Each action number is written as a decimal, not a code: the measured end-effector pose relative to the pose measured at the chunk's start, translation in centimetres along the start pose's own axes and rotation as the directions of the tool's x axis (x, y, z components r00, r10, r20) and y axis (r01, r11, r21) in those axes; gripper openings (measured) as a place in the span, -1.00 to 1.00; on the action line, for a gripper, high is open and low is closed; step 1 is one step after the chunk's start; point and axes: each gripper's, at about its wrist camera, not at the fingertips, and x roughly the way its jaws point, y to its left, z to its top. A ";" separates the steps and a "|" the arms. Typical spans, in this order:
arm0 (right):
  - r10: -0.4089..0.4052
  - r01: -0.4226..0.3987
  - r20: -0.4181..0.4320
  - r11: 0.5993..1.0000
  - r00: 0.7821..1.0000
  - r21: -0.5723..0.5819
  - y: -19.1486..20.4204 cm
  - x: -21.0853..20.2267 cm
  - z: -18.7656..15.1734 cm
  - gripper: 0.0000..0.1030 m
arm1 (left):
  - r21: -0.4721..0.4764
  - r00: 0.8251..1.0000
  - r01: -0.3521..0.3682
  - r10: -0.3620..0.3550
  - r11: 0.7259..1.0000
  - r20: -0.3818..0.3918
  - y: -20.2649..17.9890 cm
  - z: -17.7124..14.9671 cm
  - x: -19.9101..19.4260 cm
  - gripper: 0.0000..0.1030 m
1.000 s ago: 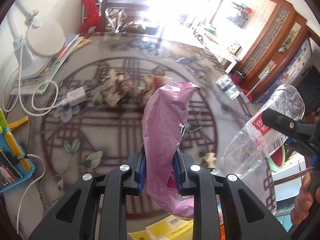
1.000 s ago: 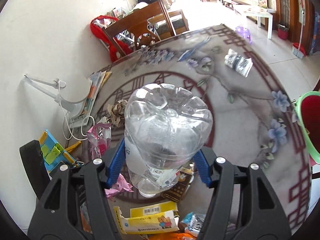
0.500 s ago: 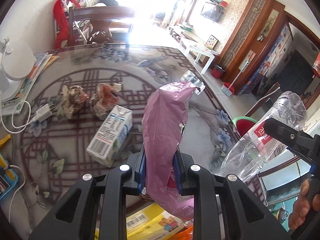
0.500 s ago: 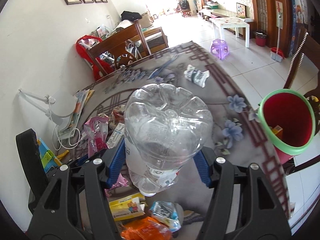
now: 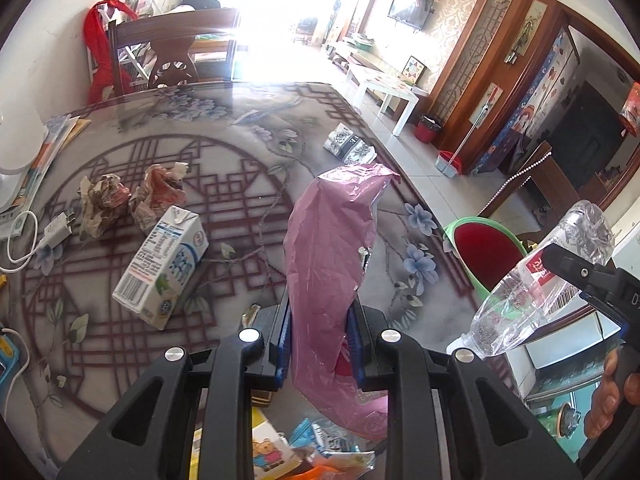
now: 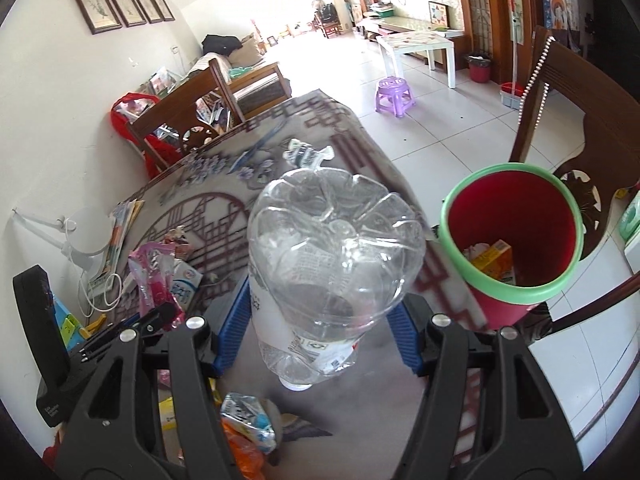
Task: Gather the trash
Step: 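Release the bottle into the red bin with the right gripper while the left drops the pink bag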
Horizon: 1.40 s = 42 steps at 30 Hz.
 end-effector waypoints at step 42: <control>-0.310 0.304 0.020 0.941 0.950 0.145 -24.3 1.5 5.2 0.40 | 0.242 0.988 0.150 -0.137 0.959 -0.073 -22.2 6.1 11.0 -0.59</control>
